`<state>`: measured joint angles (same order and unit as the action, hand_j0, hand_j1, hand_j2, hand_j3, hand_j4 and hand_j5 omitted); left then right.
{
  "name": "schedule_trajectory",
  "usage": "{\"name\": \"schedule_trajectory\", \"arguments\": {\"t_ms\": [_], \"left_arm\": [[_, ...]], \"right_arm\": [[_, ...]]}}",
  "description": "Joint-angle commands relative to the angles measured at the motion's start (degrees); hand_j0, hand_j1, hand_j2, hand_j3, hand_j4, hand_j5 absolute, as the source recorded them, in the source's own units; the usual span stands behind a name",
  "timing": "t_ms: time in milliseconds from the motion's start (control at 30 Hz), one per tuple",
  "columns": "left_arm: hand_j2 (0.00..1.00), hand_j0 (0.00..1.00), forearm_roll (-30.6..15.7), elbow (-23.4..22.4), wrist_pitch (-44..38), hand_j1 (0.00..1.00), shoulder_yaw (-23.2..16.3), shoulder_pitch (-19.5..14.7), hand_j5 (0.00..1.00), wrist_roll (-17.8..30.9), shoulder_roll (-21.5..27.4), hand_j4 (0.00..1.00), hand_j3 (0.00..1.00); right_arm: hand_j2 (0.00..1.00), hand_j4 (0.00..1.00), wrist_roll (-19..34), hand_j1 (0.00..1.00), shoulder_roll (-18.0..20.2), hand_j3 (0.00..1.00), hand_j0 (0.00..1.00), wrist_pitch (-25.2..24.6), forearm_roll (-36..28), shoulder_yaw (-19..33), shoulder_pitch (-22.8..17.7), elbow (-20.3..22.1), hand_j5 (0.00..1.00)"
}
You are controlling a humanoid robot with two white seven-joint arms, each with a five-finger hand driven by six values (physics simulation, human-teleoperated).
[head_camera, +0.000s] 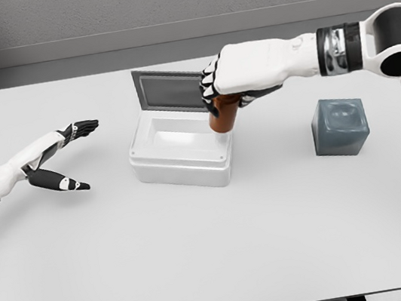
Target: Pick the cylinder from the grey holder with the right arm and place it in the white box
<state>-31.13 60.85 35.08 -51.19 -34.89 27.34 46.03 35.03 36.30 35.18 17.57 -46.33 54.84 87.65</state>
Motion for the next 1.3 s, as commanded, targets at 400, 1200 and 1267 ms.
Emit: {"name": "schedule_trajectory", "arguments": {"t_ms": [400,1200,1267], "left_arm": [[1.00,1.00,-0.4,0.5,-0.1,1.00,-0.6,0.0,1.00,0.0,0.0,1.00,1.00],[1.00,1.00,-9.8,-3.8,-0.1,1.00,-0.2,-11.2,1.00,-0.1,-8.7,1.00,1.00],[1.00,1.00,-9.6,-6.1,-0.1,1.00,-0.2,-12.0,1.00,0.0,-10.8,1.00,1.00]], "right_arm": [[1.00,1.00,0.0,1.00,-1.1,1.00,1.00,-0.2,2.6,-0.8,1.4,0.2,1.00],[1.00,1.00,0.0,1.00,10.1,1.00,1.00,-0.2,-0.3,13.8,-10.2,-16.2,1.00],[1.00,1.00,0.0,1.00,10.1,1.00,1.00,-0.2,-0.3,13.8,-10.1,-16.2,1.00]]}}
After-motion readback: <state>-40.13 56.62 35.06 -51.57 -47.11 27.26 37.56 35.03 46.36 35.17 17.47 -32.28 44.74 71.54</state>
